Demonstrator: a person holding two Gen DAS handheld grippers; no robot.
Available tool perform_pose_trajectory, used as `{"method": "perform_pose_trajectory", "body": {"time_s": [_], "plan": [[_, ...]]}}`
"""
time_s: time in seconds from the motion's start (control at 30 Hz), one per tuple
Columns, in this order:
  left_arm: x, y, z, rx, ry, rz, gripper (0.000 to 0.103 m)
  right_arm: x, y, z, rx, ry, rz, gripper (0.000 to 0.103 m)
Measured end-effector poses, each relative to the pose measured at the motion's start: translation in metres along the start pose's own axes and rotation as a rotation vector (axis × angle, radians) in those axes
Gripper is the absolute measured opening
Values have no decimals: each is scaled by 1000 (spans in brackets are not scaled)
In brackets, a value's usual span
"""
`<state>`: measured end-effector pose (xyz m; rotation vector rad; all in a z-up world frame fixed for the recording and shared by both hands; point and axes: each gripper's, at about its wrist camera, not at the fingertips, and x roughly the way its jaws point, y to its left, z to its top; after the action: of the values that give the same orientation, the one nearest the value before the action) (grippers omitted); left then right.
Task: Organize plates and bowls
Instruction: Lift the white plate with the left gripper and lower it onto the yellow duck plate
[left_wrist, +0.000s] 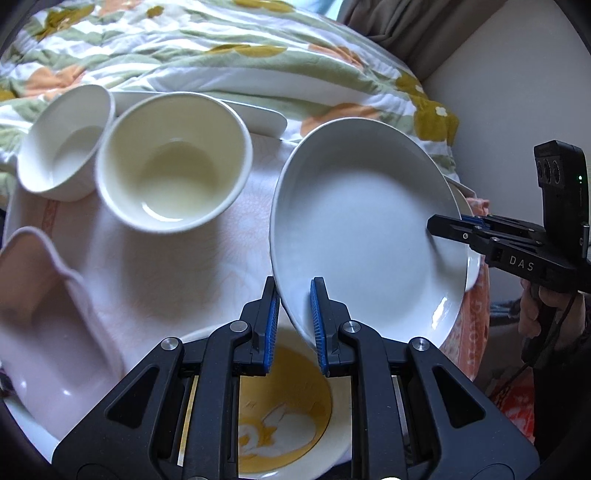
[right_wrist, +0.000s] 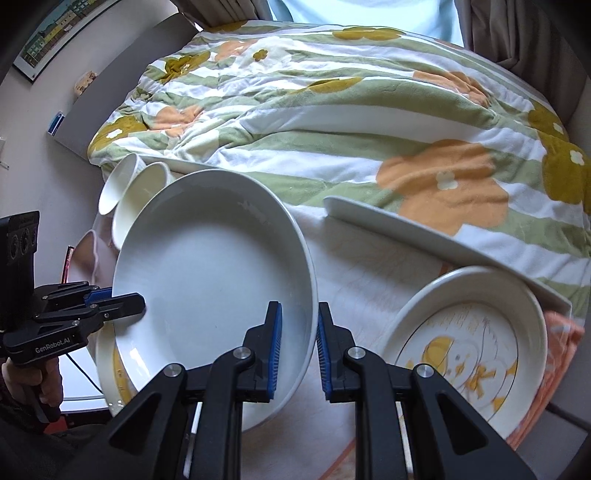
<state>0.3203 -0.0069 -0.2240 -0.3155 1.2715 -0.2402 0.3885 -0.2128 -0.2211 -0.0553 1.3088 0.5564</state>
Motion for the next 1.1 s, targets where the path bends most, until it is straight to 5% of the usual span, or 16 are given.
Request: {"method": "perform_pose_trajectory", "body": {"time_s": [0.33, 0.6, 1.1], "plan": [[-49, 49, -67, 37, -13, -11, 15, -8, 76, -71, 94, -33, 12, 17], [-42, 89, -117, 59, 20, 13, 15, 16, 110, -118, 195, -37, 36, 17], [-19, 91, -127, 86, 16, 50, 15, 22, 123, -144, 212, -133, -38, 17]]}}
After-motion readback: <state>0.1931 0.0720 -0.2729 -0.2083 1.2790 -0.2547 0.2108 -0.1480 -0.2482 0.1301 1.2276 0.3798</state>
